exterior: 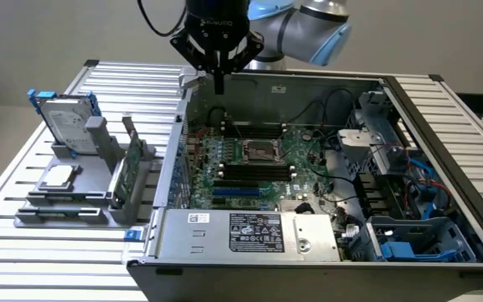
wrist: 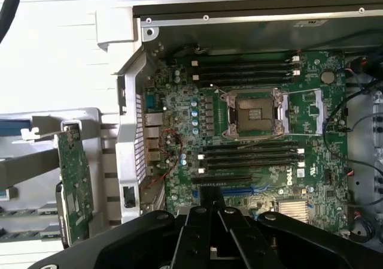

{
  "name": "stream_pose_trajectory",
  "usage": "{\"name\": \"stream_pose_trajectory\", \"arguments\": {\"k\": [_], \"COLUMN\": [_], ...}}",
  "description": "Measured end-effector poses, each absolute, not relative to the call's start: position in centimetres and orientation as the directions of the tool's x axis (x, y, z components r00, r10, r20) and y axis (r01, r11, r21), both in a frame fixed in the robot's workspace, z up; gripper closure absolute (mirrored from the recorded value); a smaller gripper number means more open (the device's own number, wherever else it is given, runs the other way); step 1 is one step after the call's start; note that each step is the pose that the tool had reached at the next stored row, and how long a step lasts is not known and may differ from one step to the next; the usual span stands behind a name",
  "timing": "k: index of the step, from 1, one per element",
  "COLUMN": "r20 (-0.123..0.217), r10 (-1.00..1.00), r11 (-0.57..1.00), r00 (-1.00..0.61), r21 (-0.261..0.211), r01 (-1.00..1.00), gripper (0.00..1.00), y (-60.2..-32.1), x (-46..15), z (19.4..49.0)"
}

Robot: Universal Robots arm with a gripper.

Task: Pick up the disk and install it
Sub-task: 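Reach for the disk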

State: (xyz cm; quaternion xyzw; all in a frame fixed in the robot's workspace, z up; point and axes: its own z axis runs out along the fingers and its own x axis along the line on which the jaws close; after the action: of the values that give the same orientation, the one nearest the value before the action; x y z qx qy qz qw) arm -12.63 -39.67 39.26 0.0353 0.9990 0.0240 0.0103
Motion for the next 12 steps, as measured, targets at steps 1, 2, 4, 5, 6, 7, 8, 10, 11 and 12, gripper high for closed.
{"name": "stream_pose_trajectory", "arguments": {"k": [1,2,4,5,6,7,8,10,11,12], "r20": [-0.019,-0.019,-0.019,-0.019,-0.019,-0.019,-0.019,-0.019,-0.019,-0.019], "r10": [0.071,0.071,0.071,0.071,0.071,0.071,0.071,0.071,0.071,0.071], "r11": [0.996,0.996,0.996,0.996,0.996,0.996,0.996,0.996,0.996,0.996], "r00": [-0.997,-0.997,-0.997,-0.997,-0.997,-0.997,-0.997,-0.997,-0.997,-0.997], "r21": [0.049,0.049,0.049,0.049,0.049,0.049,0.049,0.049,0.049,0.049], "r01": [0.07,0.07,0.07,0.07,0.07,0.07,0.07,0.07,0.07,0.07], "gripper": [0.89,0.89,0.89,0.89,0.89,0.89,0.89,0.89,0.89,0.89], "y": [-39.4,-39.2,-38.7,-38.4,-38.2,-38.0,-37.8,-37.5,-37.4,-37.3], "x": [-12.9,-13.2,-13.9,-14.4,-14.8,-15.3,-15.7,-16.6,-17.1,-17.5], "z": [39.3,39.3,39.3,39.3,39.3,39.3,39.3,39.2,39.2,39.2]}}
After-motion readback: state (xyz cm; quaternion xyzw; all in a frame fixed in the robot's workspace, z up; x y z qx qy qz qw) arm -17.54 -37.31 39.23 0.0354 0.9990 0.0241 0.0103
